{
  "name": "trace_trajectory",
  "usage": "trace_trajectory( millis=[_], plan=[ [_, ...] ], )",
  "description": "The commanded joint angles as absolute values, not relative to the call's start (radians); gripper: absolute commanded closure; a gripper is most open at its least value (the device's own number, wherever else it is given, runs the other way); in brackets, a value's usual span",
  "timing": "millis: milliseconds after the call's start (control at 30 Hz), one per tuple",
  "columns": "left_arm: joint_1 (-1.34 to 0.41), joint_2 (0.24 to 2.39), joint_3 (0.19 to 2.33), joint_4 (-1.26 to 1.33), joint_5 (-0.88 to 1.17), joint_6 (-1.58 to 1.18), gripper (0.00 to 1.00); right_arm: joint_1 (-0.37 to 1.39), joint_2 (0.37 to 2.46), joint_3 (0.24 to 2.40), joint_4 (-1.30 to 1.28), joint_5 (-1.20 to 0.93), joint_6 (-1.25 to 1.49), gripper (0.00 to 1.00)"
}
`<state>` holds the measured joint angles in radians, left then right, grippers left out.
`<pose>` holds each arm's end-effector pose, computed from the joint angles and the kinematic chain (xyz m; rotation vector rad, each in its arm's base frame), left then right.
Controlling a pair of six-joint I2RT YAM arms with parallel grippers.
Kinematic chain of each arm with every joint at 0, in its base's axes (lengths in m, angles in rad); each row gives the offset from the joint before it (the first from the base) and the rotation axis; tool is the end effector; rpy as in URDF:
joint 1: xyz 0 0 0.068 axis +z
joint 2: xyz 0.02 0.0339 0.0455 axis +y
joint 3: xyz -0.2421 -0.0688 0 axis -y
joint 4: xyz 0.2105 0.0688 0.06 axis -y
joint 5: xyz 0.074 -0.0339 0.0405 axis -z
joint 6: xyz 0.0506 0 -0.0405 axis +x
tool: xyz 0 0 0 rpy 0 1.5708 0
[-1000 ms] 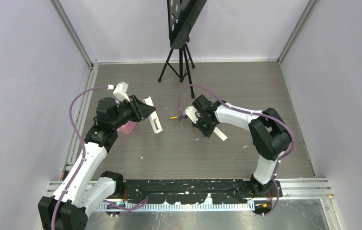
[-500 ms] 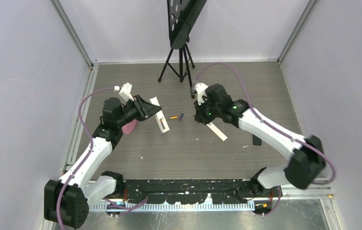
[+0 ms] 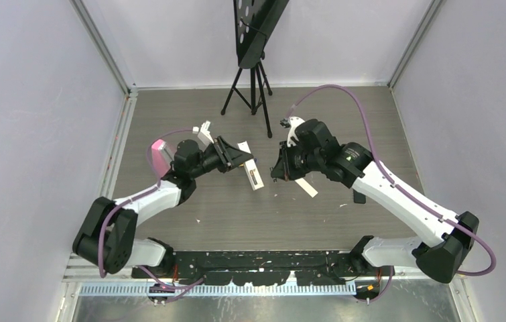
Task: Load the batteries into the remote control
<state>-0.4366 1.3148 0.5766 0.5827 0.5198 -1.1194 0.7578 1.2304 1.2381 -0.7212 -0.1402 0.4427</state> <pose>0.2352 -0.1375 0.2322 -0.2336 1.9751 -1.5317 0.1717 0.1722 0.3221 -0.4528 2.3592 0.7589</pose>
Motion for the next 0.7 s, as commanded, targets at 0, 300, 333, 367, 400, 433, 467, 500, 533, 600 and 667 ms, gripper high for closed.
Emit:
trace_trajectory(
  millis=[0, 300, 333, 367, 400, 433, 467, 500, 533, 600, 667],
  plan=[
    [-0.441, 1.379, 0.604, 0.777, 0.525, -1.227, 1.00, 0.795, 1.248, 1.293, -0.763, -0.114, 0.487, 1.00],
    [-0.440, 1.456, 0.615, 0.874, 0.568, -1.303, 1.00, 0.853, 1.364, 1.353, -0.765, -0.045, 0.534, 1.00],
    [-0.440, 1.457, 0.615, 0.873, 0.568, -1.302, 1.00, 0.856, 1.371, 1.356, -0.772, -0.040, 0.534, 1.00],
    [-0.440, 1.457, 0.616, 0.873, 0.569, -1.301, 1.00, 0.859, 1.378, 1.361, -0.778, -0.032, 0.534, 1.00],
    [-0.440, 1.457, 0.617, 0.874, 0.571, -1.301, 1.00, 0.863, 1.382, 1.364, -0.779, -0.023, 0.533, 1.00],
    [-0.440, 1.457, 0.618, 0.873, 0.573, -1.300, 1.00, 0.864, 1.384, 1.364, -0.779, -0.019, 0.530, 1.00],
    [-0.440, 1.458, 0.618, 0.874, 0.575, -1.299, 1.00, 0.866, 1.385, 1.364, -0.779, -0.013, 0.529, 1.00],
    [-0.440, 1.459, 0.617, 0.874, 0.577, -1.301, 1.00, 0.867, 1.387, 1.366, -0.780, -0.006, 0.527, 1.00],
    [-0.440, 1.458, 0.616, 0.875, 0.578, -1.302, 1.00, 0.867, 1.388, 1.366, -0.780, -0.005, 0.523, 1.00],
    [-0.440, 1.453, 0.613, 0.878, 0.577, -1.303, 1.00, 0.869, 1.390, 1.365, -0.772, -0.005, 0.515, 1.00],
    [-0.440, 1.446, 0.612, 0.876, 0.577, -1.303, 1.00, 0.870, 1.393, 1.364, -0.761, -0.005, 0.499, 1.00]
  ],
)
